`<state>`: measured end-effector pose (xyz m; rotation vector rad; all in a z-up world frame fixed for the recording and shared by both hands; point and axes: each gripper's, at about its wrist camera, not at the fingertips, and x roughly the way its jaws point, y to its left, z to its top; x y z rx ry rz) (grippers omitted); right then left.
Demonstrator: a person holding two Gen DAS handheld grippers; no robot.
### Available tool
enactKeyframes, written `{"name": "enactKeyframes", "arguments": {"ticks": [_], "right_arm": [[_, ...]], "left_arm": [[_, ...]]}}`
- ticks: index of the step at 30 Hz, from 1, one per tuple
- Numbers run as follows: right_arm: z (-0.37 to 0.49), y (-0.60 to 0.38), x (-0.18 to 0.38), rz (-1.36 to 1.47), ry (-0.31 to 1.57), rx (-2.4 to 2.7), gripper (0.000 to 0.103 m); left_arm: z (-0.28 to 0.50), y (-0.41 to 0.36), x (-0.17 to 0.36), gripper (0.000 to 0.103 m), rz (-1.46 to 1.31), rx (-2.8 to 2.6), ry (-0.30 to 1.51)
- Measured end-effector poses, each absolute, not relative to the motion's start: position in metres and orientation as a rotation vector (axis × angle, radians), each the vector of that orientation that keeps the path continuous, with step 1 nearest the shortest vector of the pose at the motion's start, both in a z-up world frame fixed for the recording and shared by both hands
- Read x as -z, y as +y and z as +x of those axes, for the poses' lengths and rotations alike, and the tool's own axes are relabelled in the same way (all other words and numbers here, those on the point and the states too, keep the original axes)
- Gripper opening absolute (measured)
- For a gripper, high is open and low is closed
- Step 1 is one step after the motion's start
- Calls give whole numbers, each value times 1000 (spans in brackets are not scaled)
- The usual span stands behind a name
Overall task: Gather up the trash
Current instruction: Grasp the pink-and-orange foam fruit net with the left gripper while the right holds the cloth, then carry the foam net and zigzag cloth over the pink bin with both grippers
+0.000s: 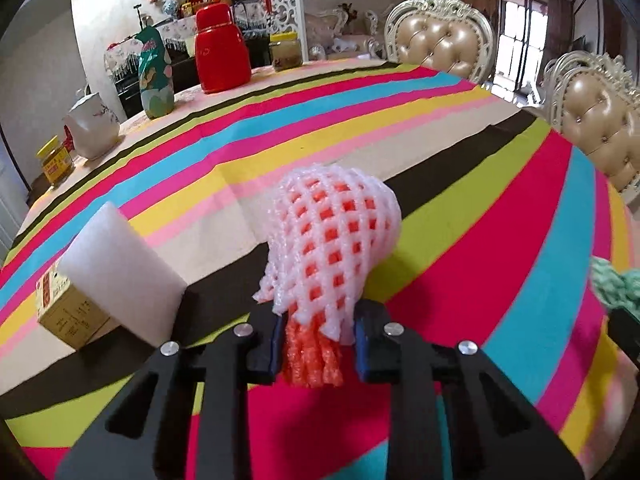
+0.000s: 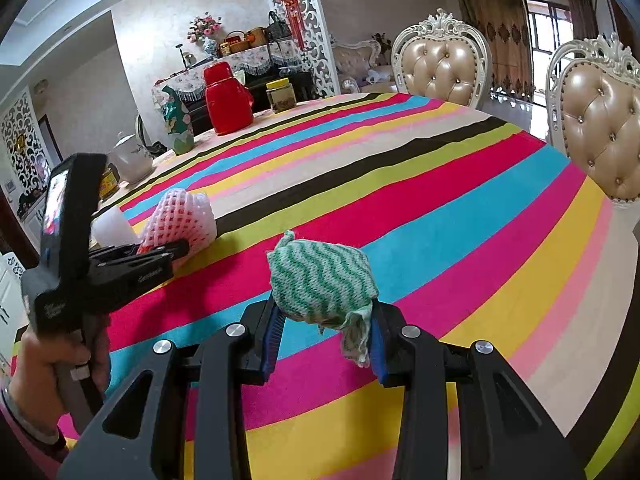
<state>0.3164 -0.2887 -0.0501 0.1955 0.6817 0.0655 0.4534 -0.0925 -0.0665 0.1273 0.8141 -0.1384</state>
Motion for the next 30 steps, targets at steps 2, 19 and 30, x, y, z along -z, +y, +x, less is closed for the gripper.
{"name": "enactKeyframes", "arguments": {"ticks": [2,19,30], "right_arm": [[316,-287,51,193,686,-74,36],[316,-268,55,122,698,-113,36],[316,-270,57,124,715,-86,36]], "left_arm": [[442,-89,65,25,112,156,811],[331,-54,51,25,58,196,807],[257,-34,45,26,36,170,768]]}}
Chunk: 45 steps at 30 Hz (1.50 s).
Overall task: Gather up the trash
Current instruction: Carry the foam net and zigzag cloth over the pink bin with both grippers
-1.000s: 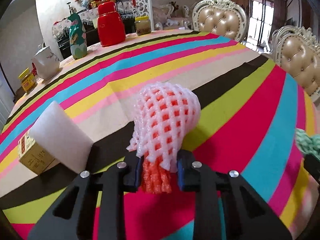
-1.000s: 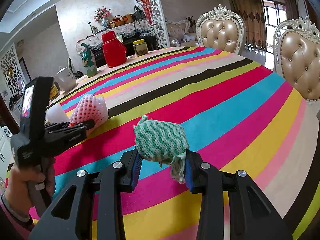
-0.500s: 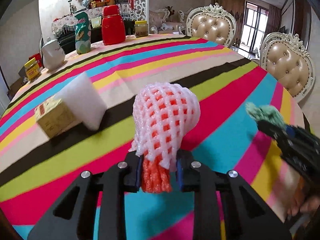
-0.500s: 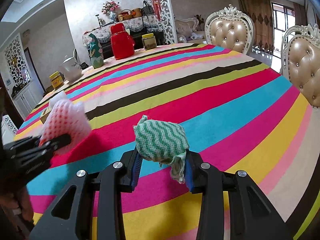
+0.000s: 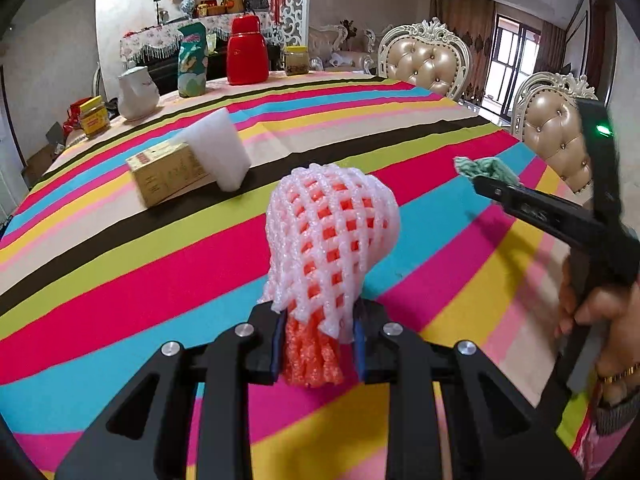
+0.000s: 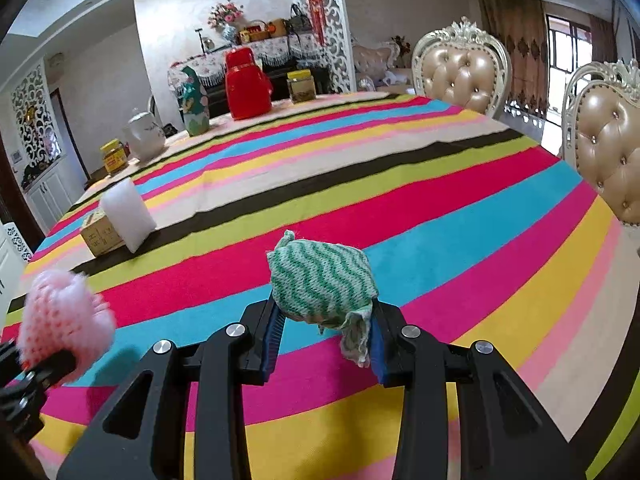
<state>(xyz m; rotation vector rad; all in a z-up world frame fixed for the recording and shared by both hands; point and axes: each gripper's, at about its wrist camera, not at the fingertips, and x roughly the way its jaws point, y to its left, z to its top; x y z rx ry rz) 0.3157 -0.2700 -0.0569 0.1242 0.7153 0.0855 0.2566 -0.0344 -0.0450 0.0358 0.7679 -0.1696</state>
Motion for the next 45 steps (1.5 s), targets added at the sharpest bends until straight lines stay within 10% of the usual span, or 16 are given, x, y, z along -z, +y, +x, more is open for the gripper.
{"name": "enactKeyframes", "arguments": {"ticks": [45], "right_arm": [[14,-399,32,108,610,-63,36]], "left_arm": [[116,-208,30,31,209,502,663]]}}
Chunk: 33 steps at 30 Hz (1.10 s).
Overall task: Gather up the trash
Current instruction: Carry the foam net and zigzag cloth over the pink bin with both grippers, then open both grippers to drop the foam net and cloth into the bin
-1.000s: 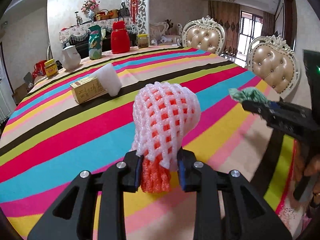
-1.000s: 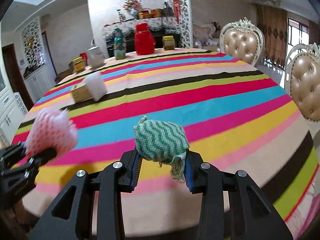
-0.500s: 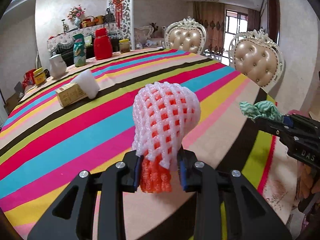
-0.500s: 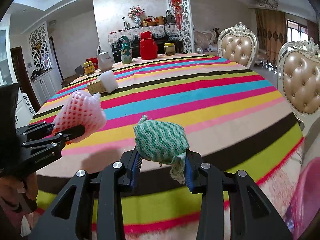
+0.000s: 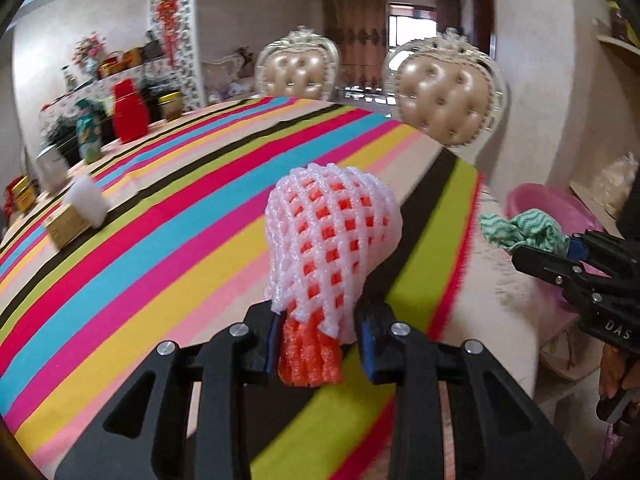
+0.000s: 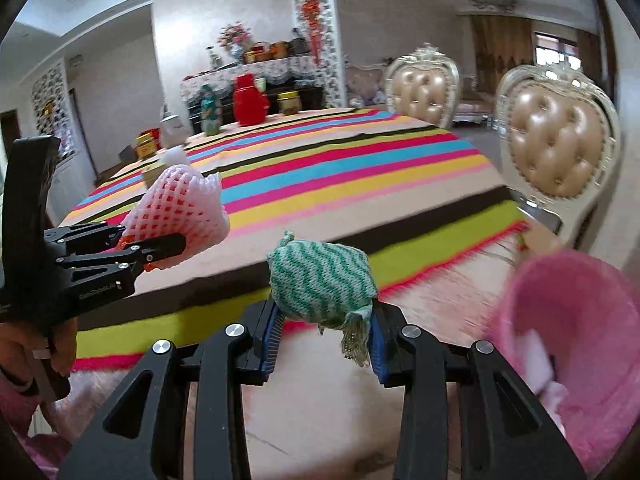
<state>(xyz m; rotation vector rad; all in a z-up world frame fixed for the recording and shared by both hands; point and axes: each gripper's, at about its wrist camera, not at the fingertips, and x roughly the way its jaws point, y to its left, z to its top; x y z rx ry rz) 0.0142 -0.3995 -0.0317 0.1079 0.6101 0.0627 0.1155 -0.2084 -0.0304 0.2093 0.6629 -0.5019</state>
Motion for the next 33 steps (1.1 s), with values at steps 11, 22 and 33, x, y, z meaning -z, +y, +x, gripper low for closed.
{"name": "enactKeyframes", "arguments": {"ticks": [11,22,33], "right_arm": [[-43,-503,37,160,603,186,36],[-75,-577,38,238,566,374,39],[-71,-595,37,256,552,416,45]], "left_arm": [[92,-315,35,31,270,720,666],[86,-428,43,31,265,947,703],[95,-504,46,70,276,1041,693]]}}
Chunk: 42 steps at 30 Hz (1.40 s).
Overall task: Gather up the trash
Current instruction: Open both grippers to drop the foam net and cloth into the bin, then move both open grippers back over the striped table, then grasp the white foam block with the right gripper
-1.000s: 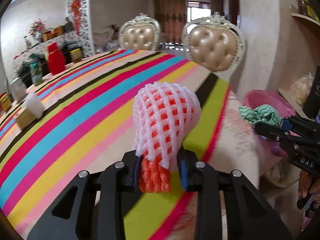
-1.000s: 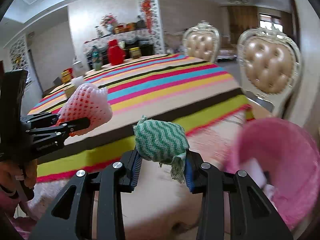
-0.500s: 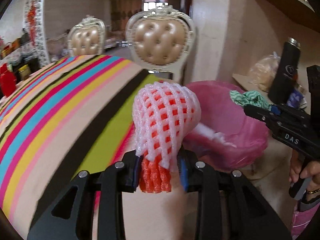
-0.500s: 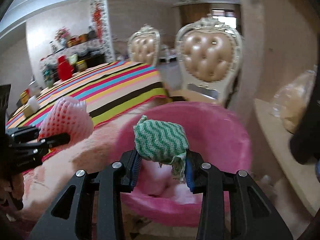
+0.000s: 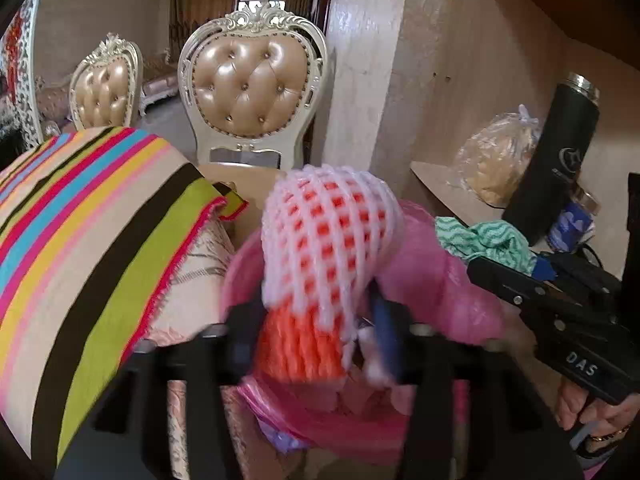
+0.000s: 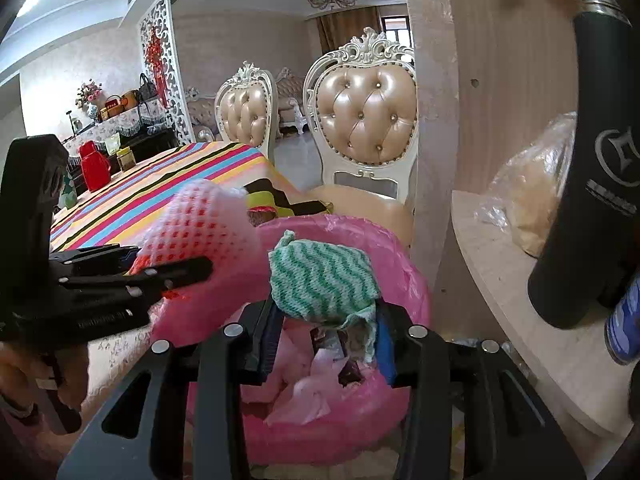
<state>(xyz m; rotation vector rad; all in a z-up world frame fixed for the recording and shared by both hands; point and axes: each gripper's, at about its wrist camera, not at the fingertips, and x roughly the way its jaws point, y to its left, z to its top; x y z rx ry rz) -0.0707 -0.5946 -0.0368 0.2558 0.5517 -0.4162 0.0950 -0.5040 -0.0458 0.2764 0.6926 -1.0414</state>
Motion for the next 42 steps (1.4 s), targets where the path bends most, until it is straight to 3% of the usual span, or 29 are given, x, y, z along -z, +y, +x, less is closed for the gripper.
{"name": "enactKeyframes", "arguments": {"ticks": [3,4,10,23,34,42], "right_arm": [[-62,-597,36,259,534,415,77],[-59,-598,36,258,529,420,78],[-53,-591,23,263,503,419,78],[91,-385,-12,9,529,-11,79],[245,-216,9,-45,650,-259,82],[338,-112,27,-121,701,-401,82]], "left_arm": [[101,-486,39,81,224,1004,653],[105,-478,36,81,215,993,649],[135,-395,11,98,181,849,562],[224,-148,15,98,94,386,606],[281,69,26,98,21,5,685],[317,136,42,98,-31,-103,738]]}}
